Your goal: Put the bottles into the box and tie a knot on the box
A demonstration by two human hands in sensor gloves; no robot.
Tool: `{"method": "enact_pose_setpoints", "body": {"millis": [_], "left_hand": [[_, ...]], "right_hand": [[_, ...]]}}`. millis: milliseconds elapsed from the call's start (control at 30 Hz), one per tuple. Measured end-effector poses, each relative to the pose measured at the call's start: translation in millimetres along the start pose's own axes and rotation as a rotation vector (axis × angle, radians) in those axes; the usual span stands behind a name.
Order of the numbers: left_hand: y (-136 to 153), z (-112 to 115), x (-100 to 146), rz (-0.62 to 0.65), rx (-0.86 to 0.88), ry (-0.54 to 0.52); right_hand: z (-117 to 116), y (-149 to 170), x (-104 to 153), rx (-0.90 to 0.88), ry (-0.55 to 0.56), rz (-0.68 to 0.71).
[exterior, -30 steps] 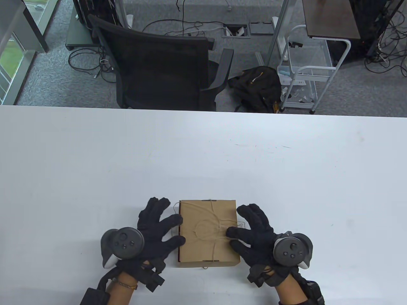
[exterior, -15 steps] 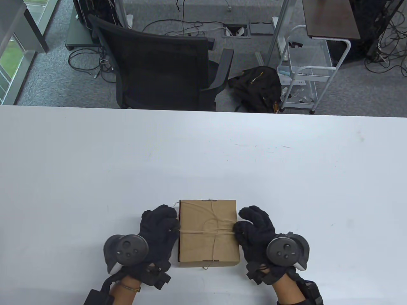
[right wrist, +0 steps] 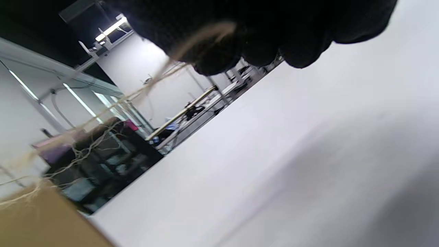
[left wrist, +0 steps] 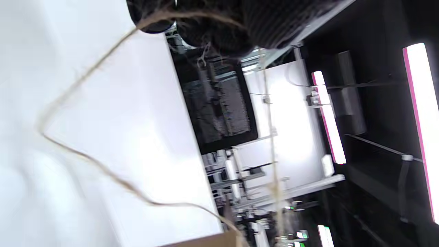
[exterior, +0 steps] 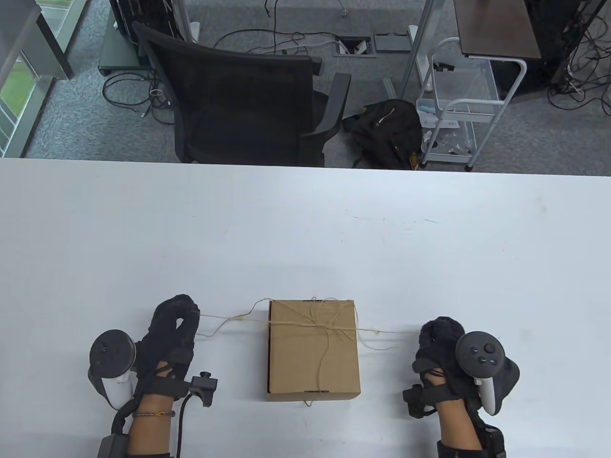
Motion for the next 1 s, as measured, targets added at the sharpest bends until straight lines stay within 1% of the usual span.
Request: {"method": "enact_pose_setpoints", "body": {"millis": [33,67,100,133,167,200,233,267,300,333,367,400,433,467,500,533,567,600,633,667,700,733,800,867,900,933,967,1000], "left_hand": [[1.8,0.2,-2.8,-0.024,-0.088,0.018],[6.5,1.8,-5.3,-0.092,-0.241,0.062],[10.5,3.7,-5.6,-0.161,-0.345,0.099],[13.8,7.9,-6.2,-0.202,-0.481,0.146],[15.1,9.5,-6.7,-0.219,-0.552,0.143],[17.5,11.7,-5.9,-0.267,-0.655,0.121],[17.8,14.5,-5.5,-0.277,-0.709,0.127],[15.4,18.6,-5.3,-0.271,-0.753,0.138],[12.3,20.5,-4.7,-0.258,-0.761,0.133],[7.6,21.5,-4.3,-0.225,-0.738,0.116],[-0.5,22.4,-2.9,-0.172,-0.691,0.071],[-5.7,23.3,-2.2,-0.135,-0.670,0.056],[-12.8,24.8,-0.5,-0.075,-0.639,0.053],[-19.2,28.7,0.9,0.012,-0.565,0.071],[-22.9,31.5,2.0,0.058,-0.493,0.086],[-28.0,37.7,4.9,0.119,-0.350,0.111],[-32.6,46.6,6.0,0.183,-0.273,0.167],[-36.2,57.5,9.7,0.219,-0.230,0.215],[-40.4,71.2,12.7,0.256,-0.229,0.261],[-43.9,83.2,15.1,0.286,-0.266,0.308],[-45.8,101.2,19.6,0.293,-0.363,0.359],[-45.9,112.2,22.2,0.288,-0.436,0.370],[-44.4,137.6,27.4,0.293,-0.565,0.400],[-43.3,150.3,30.4,0.285,-0.617,0.397],[-46.2,149.8,31.4,0.305,-0.606,0.372],[-51.9,147.1,33.5,0.330,-0.566,0.307],[-56.5,147.5,35.1,0.361,-0.550,0.284],[-59.4,148.6,37.7,0.383,-0.577,0.282]], "right_hand": [[3.6,2.6,0.0,0.088,0.029,-0.031],[4.6,2.8,-0.3,0.158,0.034,-0.033],[3.1,2.0,-0.8,0.180,0.025,-0.026],[-0.9,0.2,-1.0,0.174,0.005,-0.015],[-3.8,-1.9,-0.8,0.158,-0.003,0.000],[-10.3,-7.4,-1.9,0.112,-0.041,0.053],[-14.7,-10.6,-1.9,0.059,-0.076,0.083],[-23.0,-20.2,-0.4,-0.070,-0.131,0.180],[-27.7,-28.1,0.8,-0.163,-0.157,0.263],[-32.3,-34.1,0.6,-0.246,-0.191,0.316],[-40.7,-41.1,4.6,-0.377,-0.280,0.333],[-43.8,-46.5,6.6,-0.439,-0.314,0.379],[-46.8,-53.0,9.3,-0.505,-0.337,0.429],[-48.8,-58.0,13.6,-0.547,-0.331,0.436],[-49.9,-62.5,15.6,-0.551,-0.322,0.461],[-53.1,-67.6,19.1,-0.496,-0.323,0.487],[-56.4,-71.3,22.2,-0.455,-0.327,0.496],[-60.8,-76.2,25.4,-0.426,-0.346,0.498],[-63.8,-78.1,28.7,-0.381,-0.330,0.476],[-65.0,-80.8,30.5,-0.362,-0.316,0.484],[-67.4,-85.1,32.4,-0.309,-0.323,0.479],[-66.3,-84.4,33.9,-0.273,-0.309,0.446],[-61.9,-88.1,37.8,-0.267,-0.270,0.430],[-58.2,-91.5,42.7,-0.234,-0.265,0.415],[-54.0,-94.0,44.2,-0.196,-0.241,0.433],[-48.4,-96.4,45.5,-0.153,-0.202,0.449],[-45.1,-98.5,46.9,-0.137,-0.183,0.466],[-43.3,-100.1,47.9,-0.141,-0.181,0.482]]}}
Point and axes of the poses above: the tracker on the back of each hand, its own y axis roughly to the little-finger side, its own x axis roughly from the fingertips to the wrist, z = x × y, the point moved 5 cm from there along -x, roughly from the wrist to the fingertips, and after that the axes turned 4 degrees about x, right-handed, at the moved point
